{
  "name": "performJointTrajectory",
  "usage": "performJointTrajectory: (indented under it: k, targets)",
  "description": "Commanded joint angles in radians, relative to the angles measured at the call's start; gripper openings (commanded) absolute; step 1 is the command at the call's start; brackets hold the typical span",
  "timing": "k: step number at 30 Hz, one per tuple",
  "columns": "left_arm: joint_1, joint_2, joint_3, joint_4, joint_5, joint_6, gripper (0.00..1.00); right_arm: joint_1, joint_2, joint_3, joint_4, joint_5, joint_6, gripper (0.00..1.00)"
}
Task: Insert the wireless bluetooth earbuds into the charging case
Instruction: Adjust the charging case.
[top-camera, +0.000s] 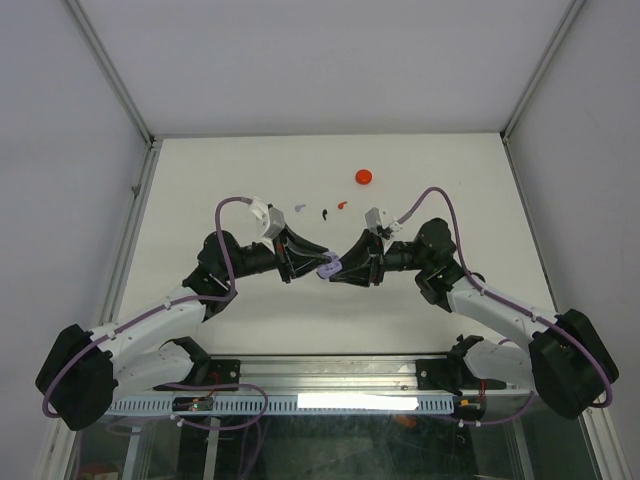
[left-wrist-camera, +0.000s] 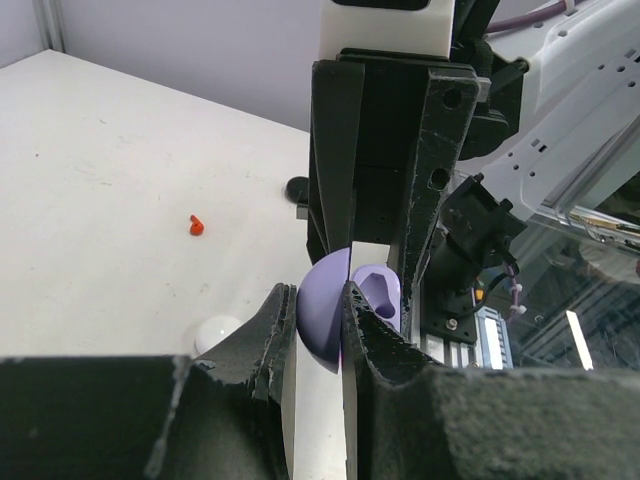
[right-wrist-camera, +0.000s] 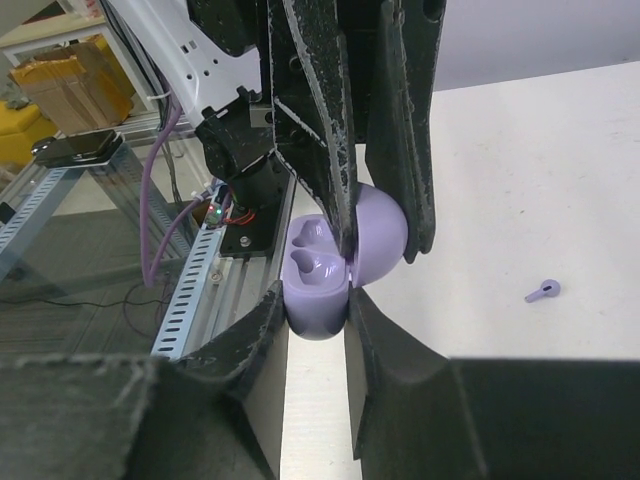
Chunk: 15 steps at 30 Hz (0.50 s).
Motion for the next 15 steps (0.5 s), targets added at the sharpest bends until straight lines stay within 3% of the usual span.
performJointTrajectory:
  k: [1, 3, 7, 15]
  targets:
    - [-0.007, -0.038, 0.03, -0.023, -0.03, 0.051, 0.06, 0.005, -0.023, -0.011, 0.046, 0.056, -0.044, 0.2]
    - [-0.008, -0.053, 0.04, -0.07, -0.041, 0.064, 0.12, 0.005, -0.032, -0.023, 0.065, 0.082, -0.065, 0.17]
    - [-0.007, -0.095, 0.057, -0.165, -0.086, 0.084, 0.38, 0.006, -0.026, -0.011, 0.033, 0.056, -0.161, 0.11]
    - [-0.008, -0.181, 0.116, -0.433, -0.336, 0.06, 0.68, 0.004, -0.039, -0.099, 0.122, 0.141, -0.254, 0.12]
